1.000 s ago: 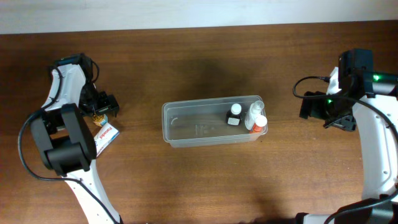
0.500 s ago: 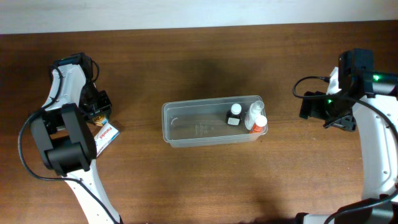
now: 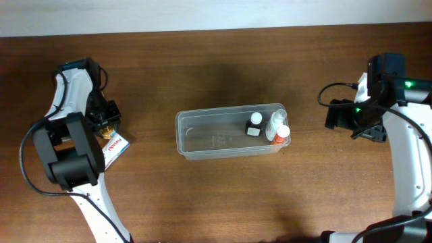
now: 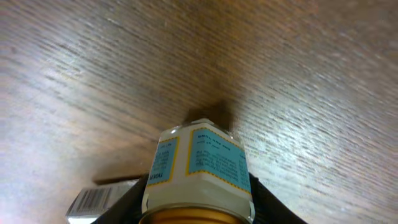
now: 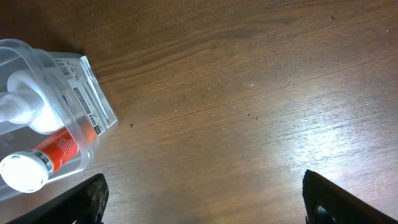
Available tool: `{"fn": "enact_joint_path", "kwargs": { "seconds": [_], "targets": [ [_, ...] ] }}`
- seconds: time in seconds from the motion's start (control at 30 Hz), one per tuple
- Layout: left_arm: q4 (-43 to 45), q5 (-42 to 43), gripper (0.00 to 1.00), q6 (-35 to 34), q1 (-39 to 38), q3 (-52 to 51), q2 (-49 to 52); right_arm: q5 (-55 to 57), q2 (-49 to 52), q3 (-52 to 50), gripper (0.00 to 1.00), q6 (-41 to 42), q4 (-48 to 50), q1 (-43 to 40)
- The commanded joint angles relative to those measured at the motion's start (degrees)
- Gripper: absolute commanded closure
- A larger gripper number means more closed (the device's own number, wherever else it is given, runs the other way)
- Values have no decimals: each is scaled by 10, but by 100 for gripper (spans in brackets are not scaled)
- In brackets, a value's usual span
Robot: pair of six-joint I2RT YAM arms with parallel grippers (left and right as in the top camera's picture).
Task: Pack container
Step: 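Grasp the small gold-capped jar with the left gripper, then place the gold-capped jar into the container and release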
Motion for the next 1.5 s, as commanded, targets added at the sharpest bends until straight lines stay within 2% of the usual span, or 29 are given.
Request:
{"fn": "enact_joint_path", "kwargs": {
  "seconds": [0.0, 0.2, 0.4, 0.6, 0.73, 0.9, 1.07, 1.23, 1.47],
  "targets": [
    [-20, 4, 73, -1, -18, 60, -60, -5, 2, -3, 8, -3, 0, -2],
    [-34, 9, 73, -1, -90, 108, -156, -5, 2, -3, 8, -3, 0, -2],
    [-31, 32, 72, -1, -228, 109, -235, -5, 2, -3, 8, -3, 3, -2],
    [-28, 29, 72, -1, -379, 109, -227, -5, 2, -3, 8, -4, 5, -2],
    [-14, 30, 72, -21, -436, 109, -209, -5, 2, -3, 8, -4, 4, -2],
    [11, 30, 72, -45, -474, 109, -174, -5, 2, -3, 8, -4, 4, -2],
    [16, 53, 72, -114, -481, 109, -129, -5, 2, -3, 8, -3, 3, -2],
    [45, 95, 71, -118, -481, 109, -89, -6, 2, -3, 8, -3, 3, -2],
    [65, 94, 72, -134, -492, 109, -46, -6, 2, -3, 8, -3, 2, -2]
  ]
}}
